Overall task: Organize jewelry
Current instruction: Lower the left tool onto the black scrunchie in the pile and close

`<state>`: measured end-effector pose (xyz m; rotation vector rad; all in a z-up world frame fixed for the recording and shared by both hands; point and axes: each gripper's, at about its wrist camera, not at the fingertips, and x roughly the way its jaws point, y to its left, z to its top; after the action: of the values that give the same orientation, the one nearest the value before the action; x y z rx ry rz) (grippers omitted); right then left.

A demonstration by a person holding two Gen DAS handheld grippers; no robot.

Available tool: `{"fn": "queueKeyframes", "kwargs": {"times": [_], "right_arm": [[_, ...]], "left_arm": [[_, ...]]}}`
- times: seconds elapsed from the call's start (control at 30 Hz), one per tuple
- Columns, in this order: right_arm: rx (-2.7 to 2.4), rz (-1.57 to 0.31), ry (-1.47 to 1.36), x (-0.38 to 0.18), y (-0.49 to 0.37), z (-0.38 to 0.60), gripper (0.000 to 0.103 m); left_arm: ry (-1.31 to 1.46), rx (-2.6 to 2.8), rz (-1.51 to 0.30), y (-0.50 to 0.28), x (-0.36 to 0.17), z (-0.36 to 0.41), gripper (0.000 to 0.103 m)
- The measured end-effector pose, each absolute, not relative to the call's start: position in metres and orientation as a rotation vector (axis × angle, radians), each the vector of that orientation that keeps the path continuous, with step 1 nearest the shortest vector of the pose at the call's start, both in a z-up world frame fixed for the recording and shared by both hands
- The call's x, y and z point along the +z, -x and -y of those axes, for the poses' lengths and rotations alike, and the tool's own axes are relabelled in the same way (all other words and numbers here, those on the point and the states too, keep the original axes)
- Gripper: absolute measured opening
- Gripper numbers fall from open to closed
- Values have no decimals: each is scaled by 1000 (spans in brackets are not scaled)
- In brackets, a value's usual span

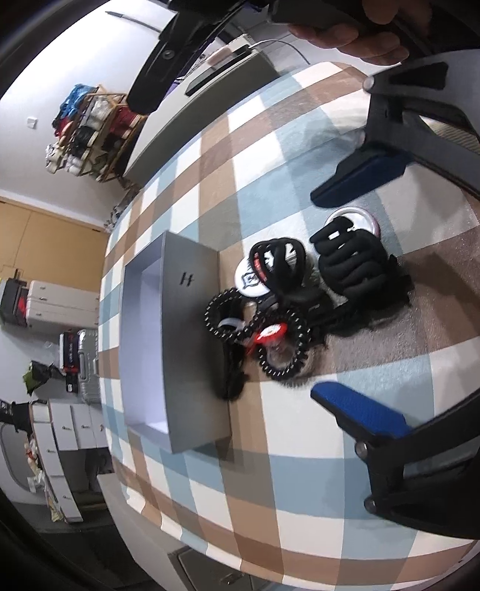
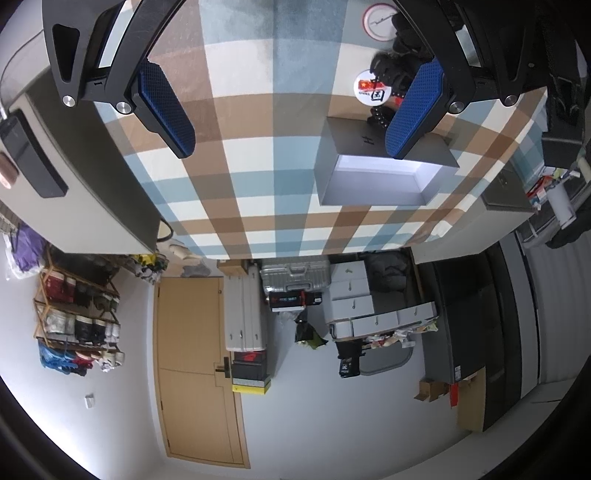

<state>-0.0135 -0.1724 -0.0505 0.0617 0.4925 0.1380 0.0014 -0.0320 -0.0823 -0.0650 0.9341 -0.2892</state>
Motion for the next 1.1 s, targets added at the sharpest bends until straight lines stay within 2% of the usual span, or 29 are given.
{"fn": "queueKeyframes", "kwargs": {"times": [0.1,0.2,0.6,1.1], "right_arm": [[139,-500,-63,-53,13,173,103],[138,-504,-66,-54,14,175,103],[155,-531,-64,-58,17,178,103],[407,-684,-108,-98,24,147,103]], "left_arm": [[64,-311,-953,-2,-85,32,66],[53,-343,-958,0,-85,39,43],[21,-352,-893,7,-68,36,43],[108,-273,-744,18,-39,-21,43]]}}
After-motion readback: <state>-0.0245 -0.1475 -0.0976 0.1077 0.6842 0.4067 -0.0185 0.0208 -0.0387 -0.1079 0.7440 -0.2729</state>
